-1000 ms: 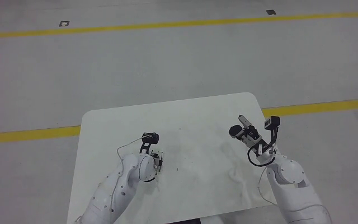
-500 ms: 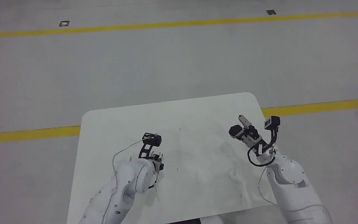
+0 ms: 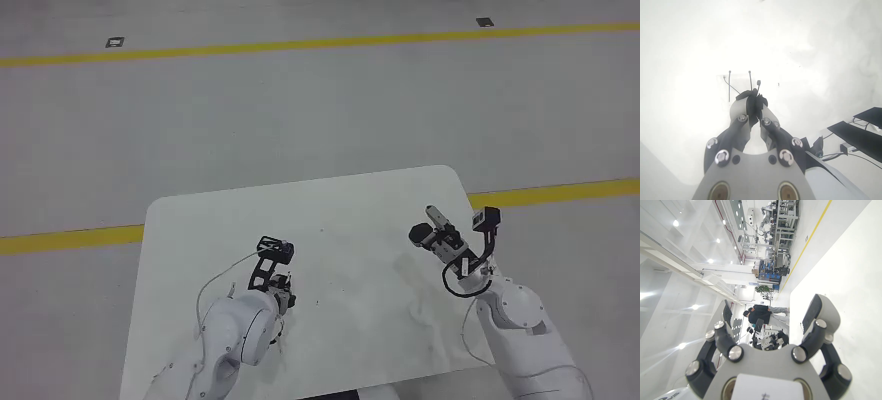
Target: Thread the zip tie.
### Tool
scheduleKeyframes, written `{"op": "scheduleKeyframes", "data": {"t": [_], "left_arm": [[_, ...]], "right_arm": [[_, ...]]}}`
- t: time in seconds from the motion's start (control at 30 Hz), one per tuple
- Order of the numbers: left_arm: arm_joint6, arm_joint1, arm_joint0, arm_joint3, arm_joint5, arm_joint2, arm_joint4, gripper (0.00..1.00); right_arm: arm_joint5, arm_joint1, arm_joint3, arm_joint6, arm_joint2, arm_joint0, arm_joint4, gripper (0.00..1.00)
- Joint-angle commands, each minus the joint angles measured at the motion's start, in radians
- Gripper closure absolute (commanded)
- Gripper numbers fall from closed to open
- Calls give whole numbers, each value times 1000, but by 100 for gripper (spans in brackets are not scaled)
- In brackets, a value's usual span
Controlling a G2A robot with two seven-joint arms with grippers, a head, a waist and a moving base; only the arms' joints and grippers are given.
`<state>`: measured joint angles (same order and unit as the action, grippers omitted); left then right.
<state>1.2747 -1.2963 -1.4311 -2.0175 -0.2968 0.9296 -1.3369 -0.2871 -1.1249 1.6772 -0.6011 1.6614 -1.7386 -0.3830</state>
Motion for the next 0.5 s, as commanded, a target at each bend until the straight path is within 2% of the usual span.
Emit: {"op": "scheduleKeyframes", "data": {"t": [0.0, 0.07, 0.13, 0.23, 0.37, 0.47], "left_arm": [[-25, 1, -3, 6, 57, 24, 143, 100], [-19, 2, -1, 3, 119, 51, 282, 100], [12, 5, 11, 19, 201, 79, 422, 100], [50, 10, 34, 54, 280, 114, 580, 100], [90, 14, 64, 109, 338, 128, 751, 100], [115, 17, 96, 158, 374, 126, 859, 100]], "right_arm": [[-25, 4, -7, -91, -7, 9, 3, 0], [-39, 8, -24, -158, -12, 20, 34, 0], [-43, 12, -48, -230, -28, 35, 43, 0], [-53, 17, -80, -324, -51, 60, 80, 0], [-53, 22, -100, -435, -89, 90, 141, 0], [-53, 22, -112, -513, -118, 112, 125, 0]]}}
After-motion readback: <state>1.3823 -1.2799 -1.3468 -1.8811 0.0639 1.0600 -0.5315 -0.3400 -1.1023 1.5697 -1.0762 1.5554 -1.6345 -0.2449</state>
